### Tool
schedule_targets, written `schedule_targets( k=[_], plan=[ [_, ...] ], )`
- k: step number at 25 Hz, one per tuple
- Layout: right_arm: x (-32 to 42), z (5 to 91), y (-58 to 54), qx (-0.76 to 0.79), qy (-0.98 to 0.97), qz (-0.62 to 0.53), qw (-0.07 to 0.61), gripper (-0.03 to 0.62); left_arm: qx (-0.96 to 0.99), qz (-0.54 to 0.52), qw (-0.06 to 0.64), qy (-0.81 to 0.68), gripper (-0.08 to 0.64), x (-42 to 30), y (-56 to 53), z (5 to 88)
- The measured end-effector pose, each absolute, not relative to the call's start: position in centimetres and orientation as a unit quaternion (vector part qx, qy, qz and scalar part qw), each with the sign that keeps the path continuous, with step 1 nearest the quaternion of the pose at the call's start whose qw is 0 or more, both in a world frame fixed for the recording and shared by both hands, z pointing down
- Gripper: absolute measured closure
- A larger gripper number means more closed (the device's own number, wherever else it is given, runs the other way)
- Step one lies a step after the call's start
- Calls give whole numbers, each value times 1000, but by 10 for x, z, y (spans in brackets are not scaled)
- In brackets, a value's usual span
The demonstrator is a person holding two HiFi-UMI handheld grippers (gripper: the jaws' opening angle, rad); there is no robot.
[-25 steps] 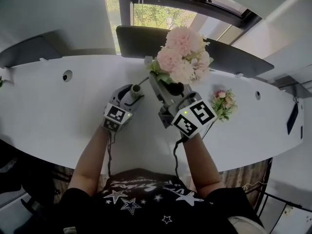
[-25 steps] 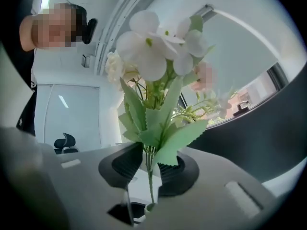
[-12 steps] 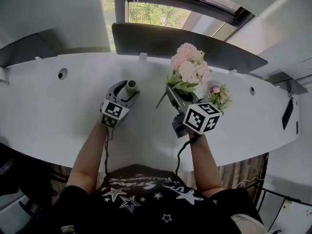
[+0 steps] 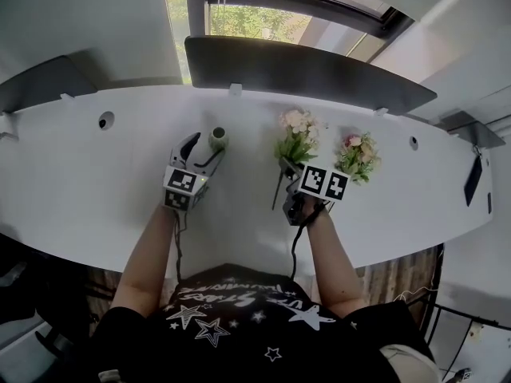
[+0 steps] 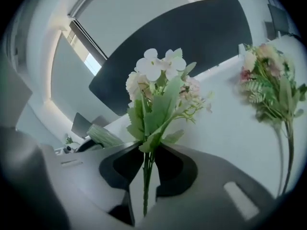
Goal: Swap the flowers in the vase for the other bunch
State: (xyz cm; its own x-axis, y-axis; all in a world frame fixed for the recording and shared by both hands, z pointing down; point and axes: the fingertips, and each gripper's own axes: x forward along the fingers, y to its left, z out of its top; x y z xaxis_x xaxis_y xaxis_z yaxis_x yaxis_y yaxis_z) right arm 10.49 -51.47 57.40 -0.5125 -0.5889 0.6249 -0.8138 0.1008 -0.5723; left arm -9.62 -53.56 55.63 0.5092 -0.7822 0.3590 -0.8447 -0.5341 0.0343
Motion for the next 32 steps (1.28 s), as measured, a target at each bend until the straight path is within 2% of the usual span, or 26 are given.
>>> schedule_targets(
  k=[10, 20, 24, 32],
  plan=[
    [113, 608, -507, 492, -696, 505, 135, 492, 848, 89, 172, -493, 272, -108, -496, 540],
    [109, 601, -493, 505, -717, 465, 120, 375, 853, 56, 166, -491, 272, -110, -458, 508],
    [121, 582, -484, 551, -717, 410, 121, 370, 856, 41, 157, -491, 273, -116, -448, 504],
    [130, 559, -457, 580, -714, 380, 99, 371, 861, 33, 141, -487, 282, -118, -417, 495]
  ],
)
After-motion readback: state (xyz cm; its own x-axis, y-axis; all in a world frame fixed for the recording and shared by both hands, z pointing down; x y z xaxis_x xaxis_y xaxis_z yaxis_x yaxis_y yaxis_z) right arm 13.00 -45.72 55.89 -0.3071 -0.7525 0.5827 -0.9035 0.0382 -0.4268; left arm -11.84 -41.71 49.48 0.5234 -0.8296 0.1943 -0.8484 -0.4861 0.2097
